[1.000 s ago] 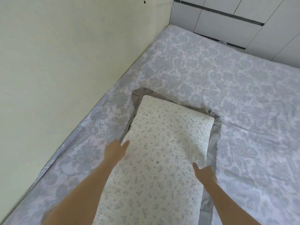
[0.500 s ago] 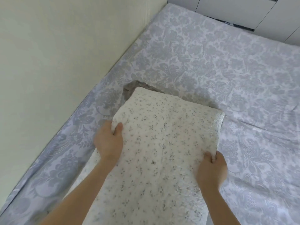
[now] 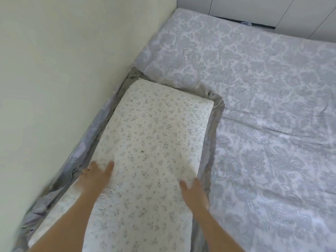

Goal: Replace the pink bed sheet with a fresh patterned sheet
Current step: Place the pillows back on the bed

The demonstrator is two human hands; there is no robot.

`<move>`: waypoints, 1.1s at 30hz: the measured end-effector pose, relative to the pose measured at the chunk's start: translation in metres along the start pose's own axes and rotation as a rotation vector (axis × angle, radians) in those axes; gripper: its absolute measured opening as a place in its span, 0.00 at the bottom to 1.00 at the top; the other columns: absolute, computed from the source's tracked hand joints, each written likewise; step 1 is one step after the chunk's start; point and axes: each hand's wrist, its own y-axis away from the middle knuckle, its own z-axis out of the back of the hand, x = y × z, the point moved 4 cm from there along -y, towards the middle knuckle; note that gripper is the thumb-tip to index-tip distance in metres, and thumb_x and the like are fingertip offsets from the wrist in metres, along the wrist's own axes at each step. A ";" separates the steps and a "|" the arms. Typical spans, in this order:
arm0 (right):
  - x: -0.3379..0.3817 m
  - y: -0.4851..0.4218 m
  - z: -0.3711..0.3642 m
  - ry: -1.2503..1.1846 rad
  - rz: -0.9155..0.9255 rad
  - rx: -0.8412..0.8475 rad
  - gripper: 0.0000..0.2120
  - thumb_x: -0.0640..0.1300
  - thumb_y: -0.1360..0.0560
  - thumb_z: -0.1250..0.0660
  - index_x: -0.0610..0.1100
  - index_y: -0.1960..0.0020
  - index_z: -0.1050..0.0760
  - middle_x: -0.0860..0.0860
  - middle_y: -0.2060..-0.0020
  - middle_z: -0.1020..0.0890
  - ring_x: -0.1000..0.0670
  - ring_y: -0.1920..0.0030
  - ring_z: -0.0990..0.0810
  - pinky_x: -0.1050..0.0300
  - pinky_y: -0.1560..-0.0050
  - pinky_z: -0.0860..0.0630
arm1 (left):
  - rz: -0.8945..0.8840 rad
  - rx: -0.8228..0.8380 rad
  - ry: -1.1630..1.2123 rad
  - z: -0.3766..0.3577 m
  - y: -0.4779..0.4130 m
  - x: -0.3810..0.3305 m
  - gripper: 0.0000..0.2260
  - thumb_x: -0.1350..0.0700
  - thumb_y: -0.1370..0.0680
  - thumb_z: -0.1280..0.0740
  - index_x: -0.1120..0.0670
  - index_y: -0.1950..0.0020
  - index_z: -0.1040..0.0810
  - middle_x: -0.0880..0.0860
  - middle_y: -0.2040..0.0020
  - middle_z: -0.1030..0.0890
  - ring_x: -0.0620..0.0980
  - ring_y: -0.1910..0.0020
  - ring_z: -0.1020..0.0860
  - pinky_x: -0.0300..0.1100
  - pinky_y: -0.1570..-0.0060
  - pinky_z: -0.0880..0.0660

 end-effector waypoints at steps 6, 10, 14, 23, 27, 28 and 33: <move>-0.053 0.047 -0.051 -0.191 -0.113 -0.024 0.25 0.59 0.24 0.40 0.42 0.36 0.33 0.49 0.47 0.22 0.46 0.47 0.22 0.51 0.46 0.24 | -0.161 0.032 -0.319 -0.006 0.050 0.024 0.35 0.32 0.24 0.57 0.48 0.23 0.60 0.59 0.23 0.49 0.59 0.25 0.48 0.59 0.30 0.45; -0.044 0.062 -0.025 -0.051 0.046 -0.158 0.14 0.50 0.19 0.43 0.41 0.43 0.29 0.50 0.53 0.22 0.49 0.52 0.22 0.56 0.55 0.25 | -0.224 0.089 -0.474 -0.018 0.092 0.037 0.38 0.27 0.28 0.57 0.42 0.26 0.69 0.57 0.23 0.61 0.62 0.24 0.56 0.66 0.32 0.49; -0.065 0.074 0.005 0.300 0.053 -0.102 0.10 0.42 0.21 0.43 0.43 0.42 0.29 0.49 0.47 0.23 0.48 0.48 0.23 0.56 0.47 0.27 | -0.030 0.178 -0.464 -0.009 0.111 0.027 0.38 0.31 0.26 0.46 0.42 0.24 0.63 0.60 0.23 0.58 0.68 0.26 0.52 0.72 0.34 0.48; -0.190 0.142 0.140 -0.041 -0.116 -0.280 0.17 0.47 0.21 0.41 0.45 0.34 0.30 0.51 0.38 0.23 0.50 0.42 0.23 0.62 0.51 0.30 | -0.496 0.151 -0.538 -0.003 0.251 -0.133 0.32 0.47 0.21 0.42 0.43 0.23 0.57 0.54 0.23 0.48 0.59 0.26 0.45 0.62 0.33 0.40; -0.260 0.176 0.218 -0.188 -0.201 -0.376 0.17 0.47 0.21 0.40 0.44 0.34 0.30 0.50 0.38 0.23 0.49 0.42 0.23 0.60 0.51 0.28 | -0.727 0.144 -0.534 -0.011 0.344 -0.209 0.32 0.47 0.21 0.41 0.43 0.23 0.57 0.54 0.24 0.47 0.59 0.26 0.44 0.60 0.33 0.39; -0.279 0.183 0.238 -0.215 -0.214 -0.397 0.17 0.47 0.21 0.40 0.44 0.34 0.30 0.49 0.38 0.23 0.48 0.42 0.23 0.60 0.51 0.29 | -0.774 0.140 -0.526 -0.017 0.367 -0.228 0.32 0.47 0.21 0.41 0.43 0.23 0.57 0.55 0.24 0.46 0.59 0.27 0.44 0.59 0.33 0.38; -0.390 0.212 0.338 -0.314 -0.252 -0.541 0.19 0.49 0.22 0.38 0.43 0.33 0.30 0.48 0.39 0.23 0.47 0.40 0.24 0.58 0.46 0.29 | -0.978 0.135 -0.534 -0.060 0.494 -0.311 0.32 0.46 0.21 0.40 0.45 0.23 0.55 0.57 0.25 0.42 0.61 0.28 0.41 0.57 0.35 0.34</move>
